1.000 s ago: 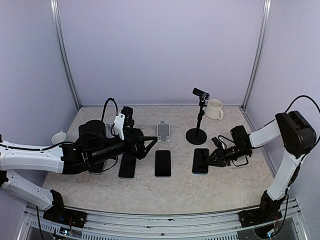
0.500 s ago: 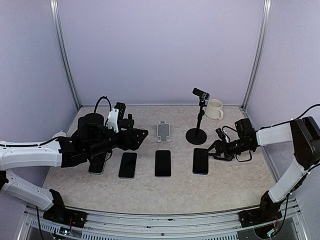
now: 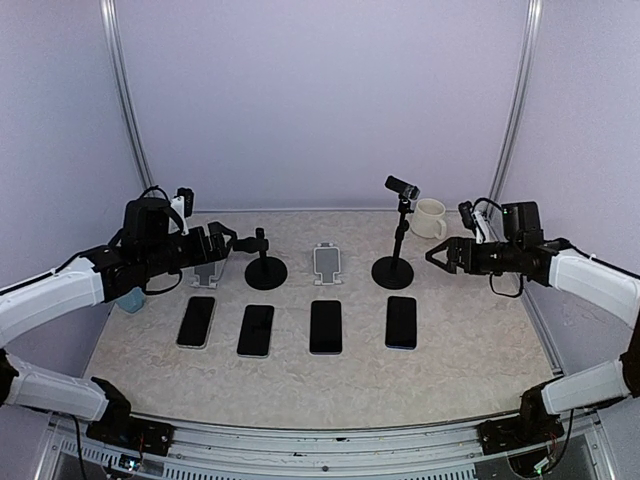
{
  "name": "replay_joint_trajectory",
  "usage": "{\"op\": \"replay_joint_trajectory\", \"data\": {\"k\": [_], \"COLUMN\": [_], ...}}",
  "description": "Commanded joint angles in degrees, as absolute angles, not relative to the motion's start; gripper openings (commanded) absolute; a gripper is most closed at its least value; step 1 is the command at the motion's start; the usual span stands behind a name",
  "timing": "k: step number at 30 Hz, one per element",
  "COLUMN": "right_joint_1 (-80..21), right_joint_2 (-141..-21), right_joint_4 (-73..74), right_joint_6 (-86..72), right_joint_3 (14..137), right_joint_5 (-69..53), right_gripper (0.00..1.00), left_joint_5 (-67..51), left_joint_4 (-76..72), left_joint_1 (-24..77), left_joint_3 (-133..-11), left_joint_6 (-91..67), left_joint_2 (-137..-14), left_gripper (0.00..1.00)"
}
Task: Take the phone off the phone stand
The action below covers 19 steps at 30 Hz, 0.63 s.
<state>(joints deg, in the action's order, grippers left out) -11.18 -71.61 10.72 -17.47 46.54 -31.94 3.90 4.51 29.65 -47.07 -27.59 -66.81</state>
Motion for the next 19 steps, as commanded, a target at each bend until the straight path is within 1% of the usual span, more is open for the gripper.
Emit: {"op": "replay_joint_trajectory", "data": {"k": [1,9,14,19], "right_joint_1": [-10.8,-10.8,-10.8,-10.7], "right_joint_2": [-66.2,-58.6,-57.7,-58.3], "right_joint_4": [8.7,1.0,-1.7,-2.4], "right_joint_6": [-17.3,-19.1,-20.2,-20.6], "right_joint_3": [46.3,37.0,32.7,32.0], "right_joint_5": [-27.3,-24.1,-23.2,-22.0], "right_gripper": [1.0,1.0,1.0,1.0], "left_joint_5": [4.2,5.2,5.8,6.4], "left_joint_4": [11.6,12.3,12.0,10.9], "left_joint_1": [26.1,25.3,25.3,25.3], "left_joint_3": [-48.8,-43.0,-39.6,-38.3], "left_joint_6": [-28.4,-31.3,-33.1,-33.3], "left_joint_2": [-63.1,-58.2,-57.6,-57.3], "left_gripper": [0.99,0.99,0.99,0.99]}}
